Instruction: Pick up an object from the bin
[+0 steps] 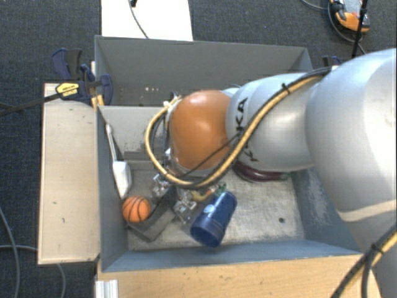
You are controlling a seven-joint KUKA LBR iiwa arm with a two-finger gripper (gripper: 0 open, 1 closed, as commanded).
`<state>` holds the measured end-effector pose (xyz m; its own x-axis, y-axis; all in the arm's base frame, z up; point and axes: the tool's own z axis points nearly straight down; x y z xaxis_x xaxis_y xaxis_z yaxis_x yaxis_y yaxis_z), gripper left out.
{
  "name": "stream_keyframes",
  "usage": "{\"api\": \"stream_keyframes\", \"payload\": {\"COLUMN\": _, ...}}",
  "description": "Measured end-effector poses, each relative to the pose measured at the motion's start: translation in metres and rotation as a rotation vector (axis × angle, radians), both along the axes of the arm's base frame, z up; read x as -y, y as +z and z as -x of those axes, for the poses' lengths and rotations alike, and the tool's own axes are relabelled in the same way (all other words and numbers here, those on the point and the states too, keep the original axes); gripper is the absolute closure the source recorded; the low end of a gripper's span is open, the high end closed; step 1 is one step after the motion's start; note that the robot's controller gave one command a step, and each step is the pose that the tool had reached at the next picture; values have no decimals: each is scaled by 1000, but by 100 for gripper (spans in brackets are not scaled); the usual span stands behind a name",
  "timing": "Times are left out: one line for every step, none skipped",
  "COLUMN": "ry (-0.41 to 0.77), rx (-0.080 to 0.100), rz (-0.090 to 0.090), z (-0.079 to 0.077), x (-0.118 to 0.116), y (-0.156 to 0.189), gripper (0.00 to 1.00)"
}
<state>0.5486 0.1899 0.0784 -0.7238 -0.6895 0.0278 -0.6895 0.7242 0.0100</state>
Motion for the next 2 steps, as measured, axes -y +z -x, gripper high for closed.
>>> {"api": "stream_keyframes", "payload": {"ry": 0, "rx": 0, "rz": 0, "z": 0, "x": 0, "y": 0, "gripper": 100}}
{"api": "stream_keyframes", "payload": {"ry": 0, "rx": 4, "rz": -2, "z": 1, "x": 1, "y": 3, "gripper": 100}}
